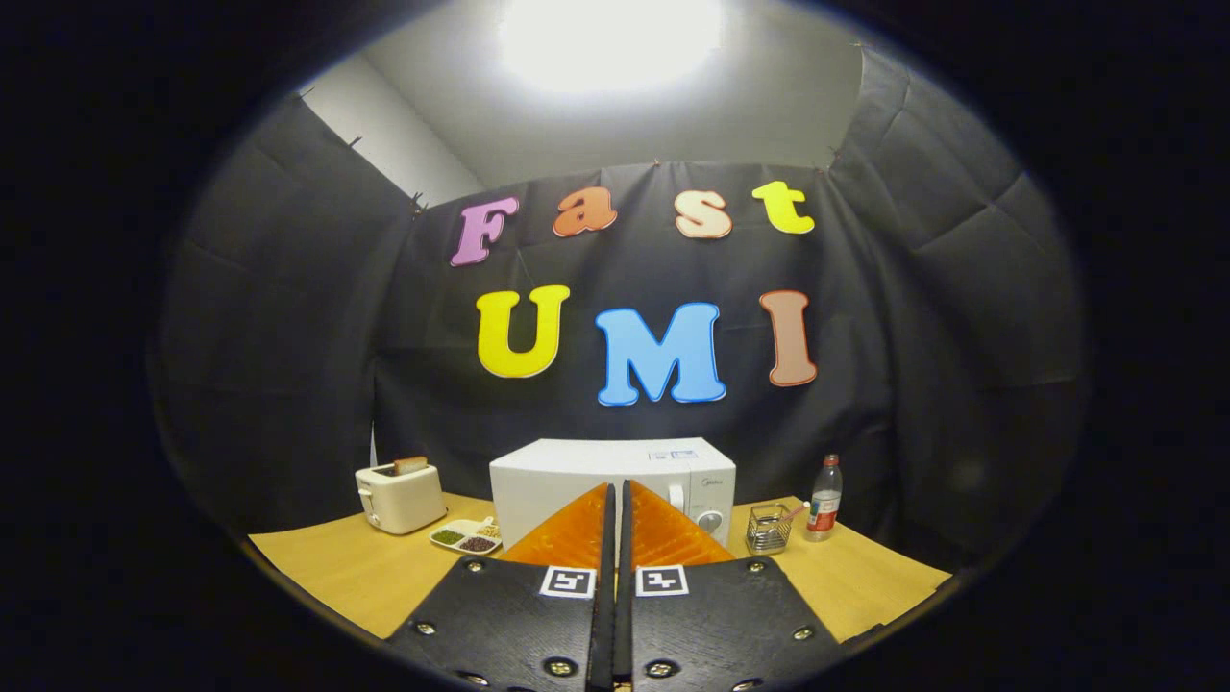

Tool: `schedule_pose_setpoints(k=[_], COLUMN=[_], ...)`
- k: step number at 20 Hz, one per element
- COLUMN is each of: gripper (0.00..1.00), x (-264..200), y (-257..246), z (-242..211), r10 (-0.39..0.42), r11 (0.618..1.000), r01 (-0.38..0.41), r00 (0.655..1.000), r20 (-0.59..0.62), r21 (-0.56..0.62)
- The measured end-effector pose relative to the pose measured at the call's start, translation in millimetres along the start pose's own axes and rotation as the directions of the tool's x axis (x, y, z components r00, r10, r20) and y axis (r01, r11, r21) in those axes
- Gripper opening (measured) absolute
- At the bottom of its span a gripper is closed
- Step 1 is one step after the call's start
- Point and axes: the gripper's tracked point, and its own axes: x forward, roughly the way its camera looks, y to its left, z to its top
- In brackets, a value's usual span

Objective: Open the microwave, put the food inside, and close the microwave door.

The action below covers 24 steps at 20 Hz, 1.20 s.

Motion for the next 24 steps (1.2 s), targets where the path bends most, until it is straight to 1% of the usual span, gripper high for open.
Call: schedule_pose_setpoints(k=[2,4,6,9,10,11,13,14,15,16,19,24], gripper=[0.01,0.01,0.01,0.01,0.03,0.10,0.71,0.84,0.89,0.99,0.97,0.97], x=[-8,-17,-30,-42,-43,-45,-45,-43,-42,-39,-38,-38], y=[-4,-7,0,-8,-10,-11,-16,-14,-9,-5,10,12], z=[11,9,14,29,29,31,32,28,24,18,10,14], r10=[-0.002,-0.002,0.026,0.005,-0.009,-0.019,-0.061,-0.063,-0.055,-0.042,0.010,0.010], r11=[1.000,1.000,0.999,0.999,0.999,0.999,0.995,0.993,0.992,0.993,0.995,0.995], r01=[0.002,0.002,-0.026,-0.005,0.009,0.021,0.064,0.066,0.057,0.041,-0.013,-0.011], r00=[1.000,1.000,0.999,1.000,1.000,0.999,0.997,0.997,0.998,0.999,0.999,1.000], r20=[0.009,-0.020,-0.031,0.011,0.018,0.028,0.039,0.033,0.020,0.001,-0.037,-0.016], r21=[0.003,-0.005,-0.020,-0.047,-0.045,-0.050,-0.081,-0.099,-0.110,-0.113,-0.095,-0.099])
